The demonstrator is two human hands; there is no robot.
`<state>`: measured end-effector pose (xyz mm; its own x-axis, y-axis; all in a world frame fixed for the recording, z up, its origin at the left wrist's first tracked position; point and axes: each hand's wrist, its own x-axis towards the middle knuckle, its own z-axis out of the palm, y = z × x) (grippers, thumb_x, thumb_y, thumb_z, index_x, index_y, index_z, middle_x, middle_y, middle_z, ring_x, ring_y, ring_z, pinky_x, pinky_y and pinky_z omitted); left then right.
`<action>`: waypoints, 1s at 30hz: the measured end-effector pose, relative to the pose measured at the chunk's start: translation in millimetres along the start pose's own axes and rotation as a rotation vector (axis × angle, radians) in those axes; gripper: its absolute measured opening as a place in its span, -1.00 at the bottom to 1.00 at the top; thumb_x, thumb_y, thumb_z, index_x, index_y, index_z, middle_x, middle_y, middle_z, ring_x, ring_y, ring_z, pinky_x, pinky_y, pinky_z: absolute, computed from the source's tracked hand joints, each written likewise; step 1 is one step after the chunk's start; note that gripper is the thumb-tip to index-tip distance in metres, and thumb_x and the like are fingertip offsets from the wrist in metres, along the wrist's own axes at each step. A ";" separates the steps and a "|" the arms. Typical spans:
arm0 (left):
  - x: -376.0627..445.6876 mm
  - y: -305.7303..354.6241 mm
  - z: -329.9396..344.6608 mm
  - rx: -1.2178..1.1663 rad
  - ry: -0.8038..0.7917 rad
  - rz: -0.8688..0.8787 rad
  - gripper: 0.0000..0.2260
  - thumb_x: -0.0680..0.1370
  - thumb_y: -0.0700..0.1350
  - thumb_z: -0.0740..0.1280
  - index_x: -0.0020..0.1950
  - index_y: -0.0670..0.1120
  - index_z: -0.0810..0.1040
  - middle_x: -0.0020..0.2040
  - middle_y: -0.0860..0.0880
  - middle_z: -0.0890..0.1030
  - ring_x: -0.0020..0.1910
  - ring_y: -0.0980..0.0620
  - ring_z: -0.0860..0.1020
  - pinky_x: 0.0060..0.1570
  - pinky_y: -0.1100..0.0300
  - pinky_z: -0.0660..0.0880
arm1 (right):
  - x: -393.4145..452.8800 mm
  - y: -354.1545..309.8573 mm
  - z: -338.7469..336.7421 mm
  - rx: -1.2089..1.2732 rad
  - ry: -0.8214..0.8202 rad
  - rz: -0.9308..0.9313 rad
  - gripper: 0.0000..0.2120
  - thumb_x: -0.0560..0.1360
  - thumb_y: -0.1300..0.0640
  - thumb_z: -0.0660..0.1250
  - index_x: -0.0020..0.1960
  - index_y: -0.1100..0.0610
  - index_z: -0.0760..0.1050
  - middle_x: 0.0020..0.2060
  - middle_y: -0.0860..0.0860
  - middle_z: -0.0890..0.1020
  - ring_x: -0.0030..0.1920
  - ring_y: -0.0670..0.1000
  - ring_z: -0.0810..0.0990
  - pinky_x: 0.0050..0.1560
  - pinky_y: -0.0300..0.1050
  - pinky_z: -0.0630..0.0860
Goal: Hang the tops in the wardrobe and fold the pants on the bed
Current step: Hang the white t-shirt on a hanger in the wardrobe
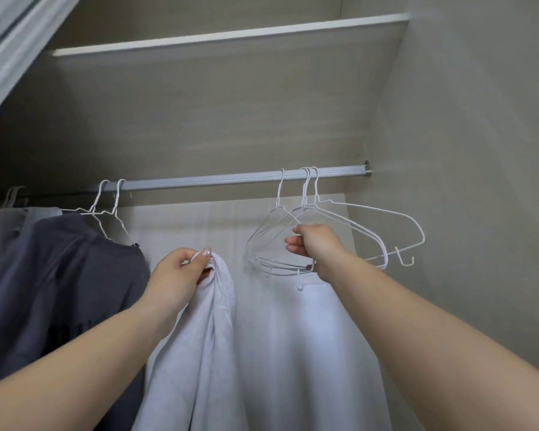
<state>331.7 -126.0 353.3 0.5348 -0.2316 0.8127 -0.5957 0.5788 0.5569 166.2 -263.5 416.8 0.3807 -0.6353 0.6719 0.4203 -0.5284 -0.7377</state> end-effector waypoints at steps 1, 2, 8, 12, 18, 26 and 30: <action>-1.3 -0.4 -2.5 0.008 0.011 0.005 -0.79 0.57 -0.01 0.32 -0.17 -0.13 0.55 -0.34 0.02 0.61 -0.29 0.08 0.57 -0.24 0.24 0.43 | -0.9 0.4 6.3 0.031 0.002 -0.012 -0.85 0.62 0.16 0.10 -0.07 0.12 0.42 -0.38 -0.03 0.56 -0.42 -0.11 0.53 -0.37 -0.23 0.23; -2.9 -0.7 -5.0 0.022 0.022 0.011 -0.79 0.57 -0.02 0.32 -0.18 -0.13 0.54 -0.38 0.04 0.60 -0.35 0.12 0.55 -0.33 0.29 0.40 | -1.7 0.9 11.5 0.042 0.005 -0.031 -0.82 0.62 0.15 0.10 -0.12 0.10 0.41 -0.38 -0.04 0.55 -0.42 -0.11 0.53 -0.36 -0.22 0.22; -12.0 1.8 -35.1 0.135 0.074 0.048 -0.76 0.57 -0.01 0.31 -0.20 -0.14 0.53 -0.44 0.08 0.55 -0.47 0.16 0.46 -0.39 0.23 0.33 | -10.7 -0.4 30.0 0.006 0.002 -0.140 -0.85 0.62 0.09 0.08 -0.10 0.05 0.35 -0.35 -0.07 0.54 -0.39 -0.14 0.55 -0.31 -0.17 0.24; -21.8 5.8 -61.0 0.190 0.064 0.049 -0.73 0.58 0.03 0.28 -0.24 -0.11 0.50 -0.45 0.07 0.47 -0.48 0.13 0.33 -0.41 0.20 0.24 | -33.9 2.7 33.5 0.013 -0.041 -0.160 -0.93 0.61 0.09 0.12 0.01 0.04 0.37 -0.33 -0.07 0.53 -0.37 -0.15 0.55 -0.32 -0.19 0.30; -54.4 10.5 -94.1 0.162 0.066 -0.027 -0.71 0.58 0.05 0.28 -0.25 -0.10 0.44 -0.41 0.05 0.44 -0.42 0.09 0.33 -0.35 0.16 0.25 | -82.4 45.2 15.8 -0.239 0.031 -0.194 -0.88 0.60 0.05 0.15 -0.03 0.02 0.44 -0.40 -0.04 0.55 -0.35 -0.07 0.56 -0.15 -0.01 0.55; -112.8 21.4 -148.6 0.323 0.082 -0.128 -0.70 0.59 0.06 0.25 -0.24 -0.10 0.45 -0.32 -0.03 0.50 -0.33 0.03 0.40 -0.29 0.13 0.32 | -151.5 63.0 -42.9 -1.199 0.152 -0.432 -0.77 0.63 -0.03 0.05 0.02 0.04 0.43 -0.22 0.02 0.59 -0.23 0.14 0.54 -0.32 -0.11 0.40; -150.0 26.8 -167.2 0.355 0.054 -0.168 -0.70 0.59 0.05 0.24 -0.29 -0.06 0.40 -0.32 -0.01 0.46 -0.28 0.03 0.40 -0.18 0.11 0.33 | -183.0 45.8 -56.8 -1.364 0.176 -0.567 -0.76 0.62 -0.05 0.08 0.06 0.01 0.47 -0.13 0.01 0.51 -0.14 0.13 0.52 -0.34 -0.15 0.32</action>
<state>335.7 55.0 217.7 0.6674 -0.2529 0.7004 -0.6626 0.2275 0.7136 69.0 -203.4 256.3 0.2904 -0.1748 0.9408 -0.6400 -0.7664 0.0551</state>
